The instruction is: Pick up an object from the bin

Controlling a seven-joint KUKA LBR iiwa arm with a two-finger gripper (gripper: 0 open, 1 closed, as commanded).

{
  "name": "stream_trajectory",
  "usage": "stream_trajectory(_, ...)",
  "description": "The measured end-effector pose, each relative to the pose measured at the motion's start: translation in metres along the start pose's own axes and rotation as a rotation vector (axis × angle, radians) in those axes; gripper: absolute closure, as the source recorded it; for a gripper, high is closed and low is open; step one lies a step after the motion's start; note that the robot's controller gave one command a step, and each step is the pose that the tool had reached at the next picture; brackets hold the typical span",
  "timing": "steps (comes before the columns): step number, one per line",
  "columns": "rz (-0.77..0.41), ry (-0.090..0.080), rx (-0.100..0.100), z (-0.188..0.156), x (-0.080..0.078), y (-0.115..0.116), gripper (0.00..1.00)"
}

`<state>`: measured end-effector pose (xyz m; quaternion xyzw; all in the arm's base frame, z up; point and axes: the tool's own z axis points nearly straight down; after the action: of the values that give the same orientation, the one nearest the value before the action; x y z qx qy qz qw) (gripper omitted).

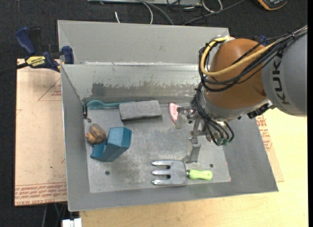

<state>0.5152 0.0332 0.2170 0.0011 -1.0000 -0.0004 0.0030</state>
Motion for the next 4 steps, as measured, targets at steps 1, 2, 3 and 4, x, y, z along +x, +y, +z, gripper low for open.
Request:
stream_trajectory(1, 0.001, -0.007, 0.000, -0.003, -0.001, 0.000, 0.00)
stream_trajectory(2, -0.154, -0.009, 0.000, 0.063, 0.012, 0.008, 0.00)
stream_trajectory(3, -0.250, -0.005, 0.001, 0.092, 0.017, 0.011, 0.00)
stream_trajectory(4, -0.261, -0.004, -0.002, 0.092, 0.035, 0.029, 0.00)
